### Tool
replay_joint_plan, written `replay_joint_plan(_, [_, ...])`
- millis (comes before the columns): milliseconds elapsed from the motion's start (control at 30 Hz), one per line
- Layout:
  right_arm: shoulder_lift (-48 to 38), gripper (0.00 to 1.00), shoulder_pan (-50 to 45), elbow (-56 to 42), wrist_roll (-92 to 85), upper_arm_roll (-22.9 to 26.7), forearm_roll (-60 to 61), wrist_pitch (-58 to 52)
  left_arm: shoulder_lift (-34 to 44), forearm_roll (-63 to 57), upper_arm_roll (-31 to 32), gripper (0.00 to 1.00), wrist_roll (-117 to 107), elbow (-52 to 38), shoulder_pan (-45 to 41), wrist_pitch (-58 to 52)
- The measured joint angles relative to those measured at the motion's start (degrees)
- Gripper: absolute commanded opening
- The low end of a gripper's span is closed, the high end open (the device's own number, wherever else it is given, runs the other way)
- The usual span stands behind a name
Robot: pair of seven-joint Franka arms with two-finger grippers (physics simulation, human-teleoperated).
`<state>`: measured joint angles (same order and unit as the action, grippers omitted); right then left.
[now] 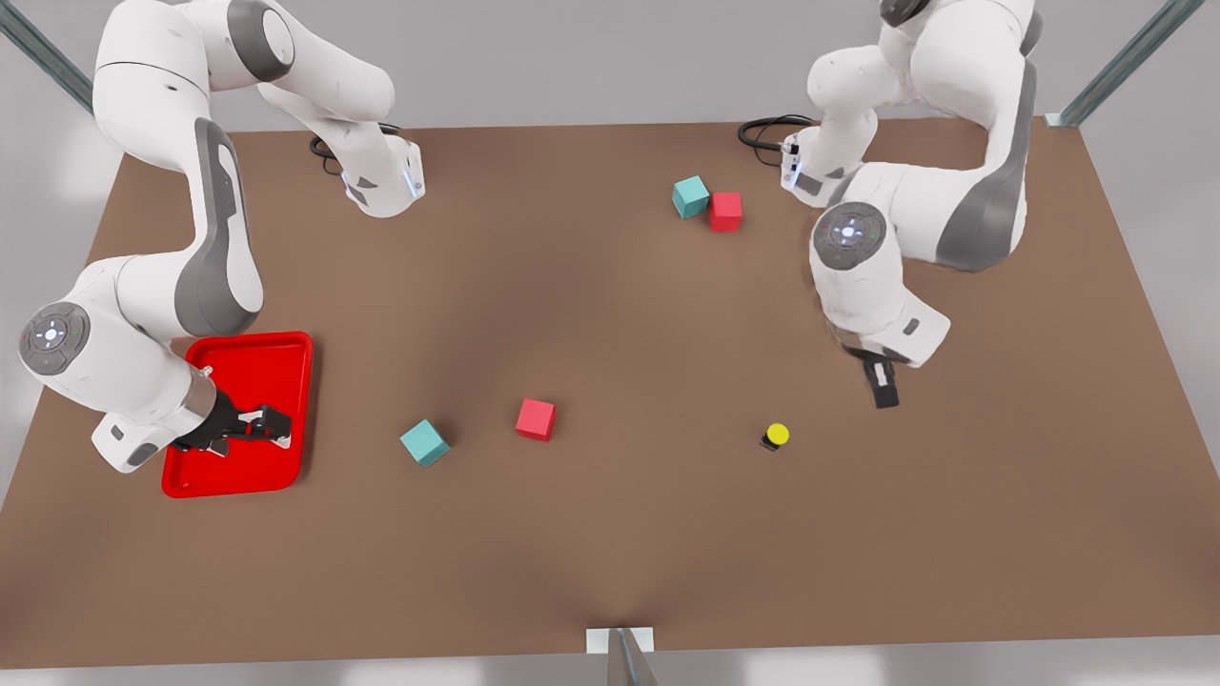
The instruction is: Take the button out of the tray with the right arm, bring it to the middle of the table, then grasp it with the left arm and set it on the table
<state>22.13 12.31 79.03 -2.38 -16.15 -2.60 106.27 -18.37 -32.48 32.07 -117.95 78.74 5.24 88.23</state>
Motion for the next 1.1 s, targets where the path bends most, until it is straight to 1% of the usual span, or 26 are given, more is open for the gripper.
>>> replay_joint_plan(33, [0.0,1.0,0.0,0.0,0.0,0.0,0.0,0.0,2.1,7.3,-10.8,1.0,5.4,-0.8,-4.6,-0.6])
replay_joint_plan(67, [0.0,1.0,0.0,0.0,0.0,0.0,0.0,0.0,3.8,13.2,-18.6,1.0,11.4,-1.2,-6.8,-1.4])
replay_joint_plan(100, [0.0,1.0,0.0,0.0,0.0,0.0,0.0,0.0,5.7,17.9,-23.1,1.0,17.2,-0.9,-7.2,-2.2])
replay_joint_plan(133, [-0.1,1.0,-0.1,0.0,0.0,0.0,0.0,0.0,9.9,21.5,-26.4,1.0,22.8,3.3,-7.9,-2.2])
replay_joint_plan(167, [-0.1,1.0,-0.1,0.0,0.0,0.0,0.0,0.0,17.2,24.3,-30.1,1.0,28.0,13.3,-9.5,0.0])
replay_joint_plan(200, [-0.1,1.0,-0.1,-0.1,0.0,0.0,0.0,0.0,20.4,26.3,-32.1,1.0,33.0,17.7,-9.9,1.6])
replay_joint_plan(233, [-0.1,1.0,-0.1,0.0,0.0,0.0,0.0,-0.1,20.9,27.9,-33.2,1.0,37.7,18.8,-9.4,3.0])
replay_joint_plan(333, [0.0,1.0,0.0,0.0,0.0,0.0,0.0,0.0,17.4,30.6,-33.9,1.0,50.2,15.2,-6.5,4.1])
replay_joint_plan(467, [0.1,1.0,0.0,0.0,0.0,0.0,0.0,0.0,16.7,31.8,-33.2,1.0,63.9,14.6,-2.6,4.9])
replay_joint_plan(567, [0.1,1.0,0.1,0.0,0.0,0.0,0.0,0.0,16.6,32.0,-32.9,1.0,72.4,14.6,-2.3,5.2])
replay_joint_plan(700, [0.1,1.0,0.0,0.0,0.0,0.0,0.0,0.0,16.6,32.1,-32.9,1.0,81.6,14.6,-5.2,5.4])
replay_joint_plan(900, [0.2,1.0,0.1,0.0,0.0,0.0,0.0,0.0,16.3,32.2,-32.6,1.0,92.2,14.4,-13.1,5.5])
replay_joint_plan(1000, [0.2,1.0,0.1,0.0,0.0,0.0,0.0,0.0,10.3,32.2,-32.6,1.0,96.4,8.6,-15.8,5.5])
replay_joint_plan(1100, [0.2,1.0,0.1,0.0,0.0,0.0,0.0,0.0,8.1,32.2,-32.6,1.0,99.9,6.8,-14.0,5.6])
